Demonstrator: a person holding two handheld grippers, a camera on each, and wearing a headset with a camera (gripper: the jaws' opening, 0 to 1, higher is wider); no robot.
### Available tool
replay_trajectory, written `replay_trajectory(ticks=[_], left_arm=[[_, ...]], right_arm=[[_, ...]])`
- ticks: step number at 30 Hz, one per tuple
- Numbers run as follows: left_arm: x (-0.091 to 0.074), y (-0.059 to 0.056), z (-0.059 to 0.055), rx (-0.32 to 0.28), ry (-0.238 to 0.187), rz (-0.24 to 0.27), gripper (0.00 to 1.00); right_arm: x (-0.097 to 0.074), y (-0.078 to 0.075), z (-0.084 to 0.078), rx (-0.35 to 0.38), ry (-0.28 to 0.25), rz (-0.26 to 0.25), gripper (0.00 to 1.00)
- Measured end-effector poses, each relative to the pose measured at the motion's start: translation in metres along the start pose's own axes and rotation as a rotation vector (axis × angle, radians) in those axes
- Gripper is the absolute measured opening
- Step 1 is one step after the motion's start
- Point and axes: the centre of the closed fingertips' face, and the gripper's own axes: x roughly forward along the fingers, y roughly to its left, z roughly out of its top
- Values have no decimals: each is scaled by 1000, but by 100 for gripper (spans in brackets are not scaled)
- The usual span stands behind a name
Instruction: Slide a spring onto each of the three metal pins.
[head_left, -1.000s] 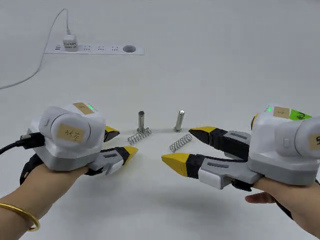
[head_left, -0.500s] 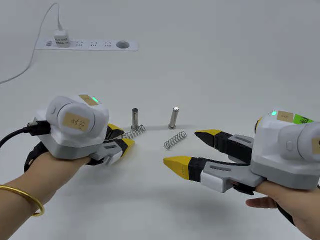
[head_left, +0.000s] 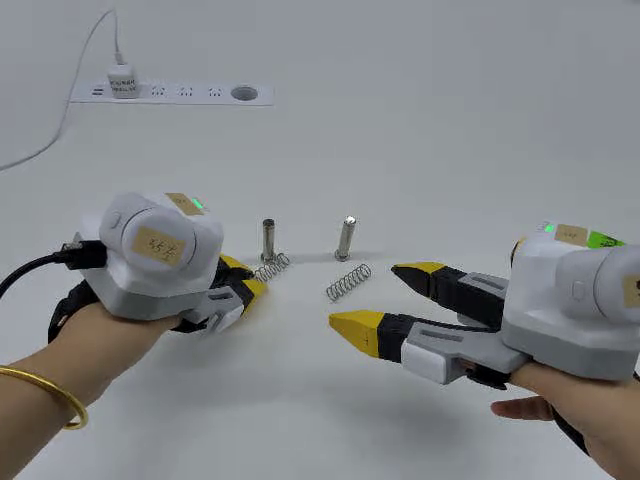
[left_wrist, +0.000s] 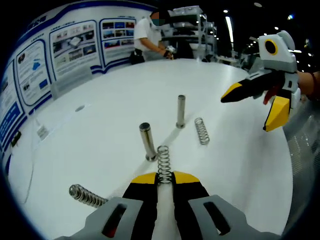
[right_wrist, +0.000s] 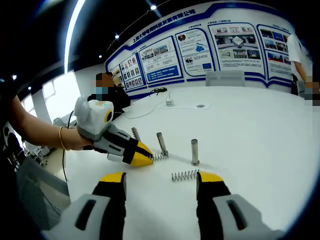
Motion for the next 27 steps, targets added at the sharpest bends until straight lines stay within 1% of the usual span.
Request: replay_trajectory(ticks=[2,5,8,9,10,12,16,19,23,27], left_arm=[[-2,-2,-2,29,8,3,10],[-4,-3,-2,55,7,5,10],[-8,-4,0,66,-1,13,10],[-10,-5,1,69,-8,15,10],[-11,-5,2,68,-11,17,10],[-16,-5,4,65,-27,28,10],[-25,-7,11,56,-64,45,10],[-33,-10,16,51,-90,61,10],[-43,-13,20,33,-121,70,10],[-54,-14,25,28,-154,98,10]], right_arm=[[0,-2,0,10,0,-4,57],[-1,-2,1,18,-3,-4,57],[-1,-4,3,32,-3,-16,56],[-1,-6,6,42,-8,-32,55],[0,-7,8,49,-16,-34,55],[1,-6,14,69,-36,-35,55],[5,-1,22,68,-45,-22,54],[10,5,29,91,-62,-1,53],[15,12,37,90,-75,15,52],[21,20,48,105,-99,41,50]])
